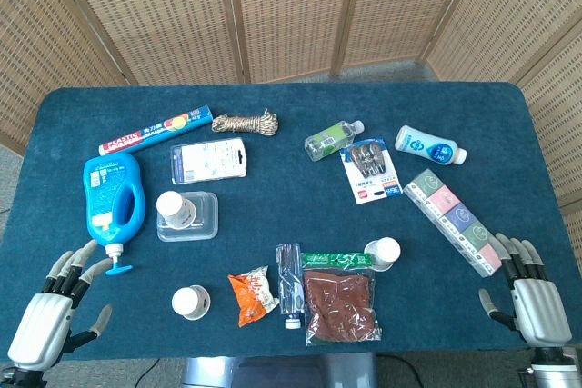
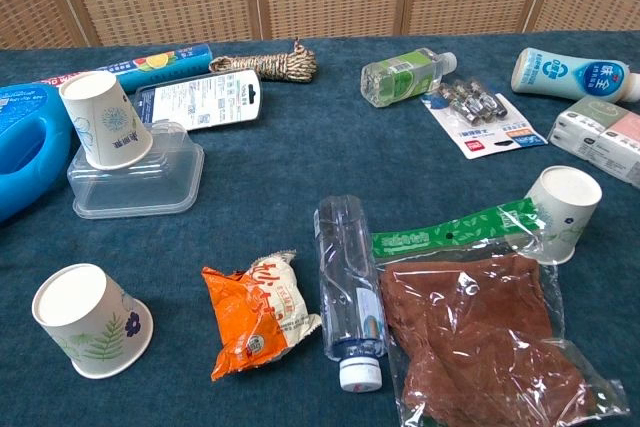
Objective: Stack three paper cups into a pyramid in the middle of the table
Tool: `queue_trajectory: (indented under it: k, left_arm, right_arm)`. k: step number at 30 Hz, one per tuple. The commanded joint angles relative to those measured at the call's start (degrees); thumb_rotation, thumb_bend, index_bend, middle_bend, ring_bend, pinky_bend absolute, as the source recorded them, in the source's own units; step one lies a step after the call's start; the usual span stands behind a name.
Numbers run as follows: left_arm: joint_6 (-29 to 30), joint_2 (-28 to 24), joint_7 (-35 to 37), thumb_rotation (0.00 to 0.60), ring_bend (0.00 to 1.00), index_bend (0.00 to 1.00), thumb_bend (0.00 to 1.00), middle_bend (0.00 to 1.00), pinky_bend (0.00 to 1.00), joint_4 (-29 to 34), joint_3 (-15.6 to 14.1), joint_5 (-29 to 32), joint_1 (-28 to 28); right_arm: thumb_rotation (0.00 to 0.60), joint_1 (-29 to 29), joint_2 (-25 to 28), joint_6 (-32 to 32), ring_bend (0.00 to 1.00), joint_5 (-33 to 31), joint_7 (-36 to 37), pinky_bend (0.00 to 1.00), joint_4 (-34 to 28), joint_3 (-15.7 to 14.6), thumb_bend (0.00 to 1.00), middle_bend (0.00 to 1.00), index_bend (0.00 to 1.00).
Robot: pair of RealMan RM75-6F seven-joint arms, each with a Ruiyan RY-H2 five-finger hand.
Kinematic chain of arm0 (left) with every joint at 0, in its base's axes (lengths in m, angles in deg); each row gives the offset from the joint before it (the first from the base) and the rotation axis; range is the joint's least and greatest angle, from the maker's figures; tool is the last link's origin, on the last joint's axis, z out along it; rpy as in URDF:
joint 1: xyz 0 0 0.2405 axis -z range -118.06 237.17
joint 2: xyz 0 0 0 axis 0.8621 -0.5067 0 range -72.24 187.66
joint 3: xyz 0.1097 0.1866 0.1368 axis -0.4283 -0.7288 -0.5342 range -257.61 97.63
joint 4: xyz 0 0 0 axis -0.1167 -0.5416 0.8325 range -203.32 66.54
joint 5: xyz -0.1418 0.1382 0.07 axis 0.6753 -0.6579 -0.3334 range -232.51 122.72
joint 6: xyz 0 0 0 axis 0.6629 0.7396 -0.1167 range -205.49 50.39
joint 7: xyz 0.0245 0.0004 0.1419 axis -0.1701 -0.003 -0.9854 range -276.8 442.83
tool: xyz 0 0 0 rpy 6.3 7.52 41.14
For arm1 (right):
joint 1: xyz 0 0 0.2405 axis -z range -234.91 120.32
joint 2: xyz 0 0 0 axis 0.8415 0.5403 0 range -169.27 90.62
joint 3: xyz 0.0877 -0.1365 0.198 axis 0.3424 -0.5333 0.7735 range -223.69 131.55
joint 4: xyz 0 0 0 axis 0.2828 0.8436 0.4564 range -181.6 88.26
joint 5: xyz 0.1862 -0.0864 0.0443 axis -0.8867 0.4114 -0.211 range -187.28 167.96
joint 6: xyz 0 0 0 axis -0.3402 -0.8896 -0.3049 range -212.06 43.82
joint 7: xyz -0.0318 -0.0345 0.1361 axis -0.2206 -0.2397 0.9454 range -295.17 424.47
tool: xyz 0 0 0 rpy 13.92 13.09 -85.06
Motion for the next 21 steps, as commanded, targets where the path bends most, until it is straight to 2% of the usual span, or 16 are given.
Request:
queue_trajectory:
  k: [1, 13, 21]
  left_arm:
    - [-0.07, 0.09, -0.05, 0.600, 0.00, 0.17, 0.46, 0.00, 0.00, -0.03, -0.06, -0.04, 0.03]
    - [1.76, -0.74, -0.46, 0.600, 0.00, 0.17, 0.46, 0.00, 0.00, 0.59, -0.60, -2.13, -0.60]
    - [1.93, -1.25, -0.43, 0.600, 0.00, 0.17, 0.46, 0.00, 0.00, 0.73, -0.92, -3.06, -0.60]
  right_arm:
    - [0.600, -0.06, 0.00, 0.12, 0.00, 0.02, -0.03, 0.00, 0.06, -0.03, 0.41, 0.00, 0.00]
    - [0.600, -1.18, 0.69, 0.48, 0.00, 3.09, 0.37, 0.00, -0.35, -0.90, 0.41, 0.00, 0.00]
    - [0.600, -4.47, 2.36, 3.61, 0.00, 5.98, -2.76, 0.00, -4.34, -0.81, 0.41, 0.00, 0.00]
